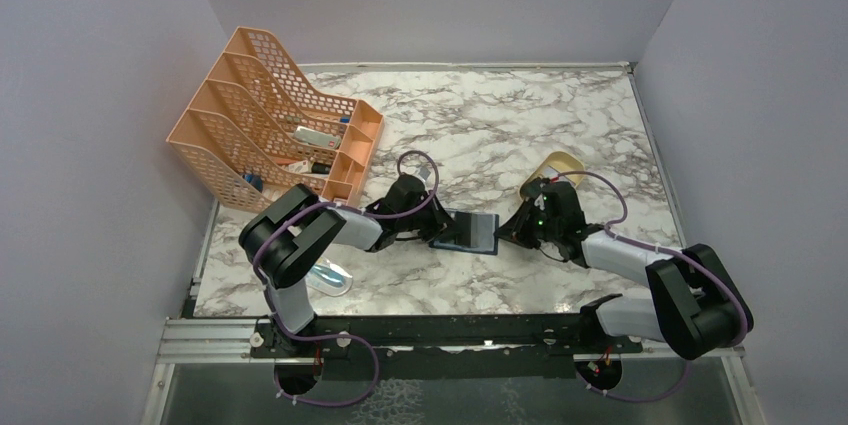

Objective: Put the credit cards into the card holder
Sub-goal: Insert the credit card into the card holder, then close the card holder at the center of the board.

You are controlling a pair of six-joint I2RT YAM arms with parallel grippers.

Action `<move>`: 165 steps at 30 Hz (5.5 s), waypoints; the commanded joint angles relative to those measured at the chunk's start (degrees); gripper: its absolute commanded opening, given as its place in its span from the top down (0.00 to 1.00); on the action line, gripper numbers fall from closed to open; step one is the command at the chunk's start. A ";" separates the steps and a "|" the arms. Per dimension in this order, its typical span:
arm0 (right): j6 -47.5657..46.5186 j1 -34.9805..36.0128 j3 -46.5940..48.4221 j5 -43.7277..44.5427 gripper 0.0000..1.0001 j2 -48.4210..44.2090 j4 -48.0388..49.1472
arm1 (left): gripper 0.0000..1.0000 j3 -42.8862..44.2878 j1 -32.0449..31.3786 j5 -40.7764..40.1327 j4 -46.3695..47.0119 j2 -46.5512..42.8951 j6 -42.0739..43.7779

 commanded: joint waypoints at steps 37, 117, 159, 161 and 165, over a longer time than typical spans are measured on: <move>-6.70 1.19 5.09 -3.67 0.73 2.50 -3.10 | 0.37 10.61 -1.03 -11.86 -24.75 -9.12 16.80; -14.98 2.52 14.24 2.73 0.33 -3.31 -21.71 | 0.37 17.60 0.38 -9.77 -45.73 -8.45 28.25; -3.72 2.48 7.64 -9.72 0.30 -6.32 -10.52 | 0.88 10.58 0.61 -1.16 -35.75 -2.52 25.13; -3.74 2.51 8.01 -9.78 0.30 -7.10 -11.11 | 0.88 10.54 0.64 -1.12 -35.74 -2.63 25.13; -2.99 2.52 8.04 -10.89 0.30 -8.43 -10.94 | 0.88 10.42 0.64 -0.74 -35.05 -2.40 24.77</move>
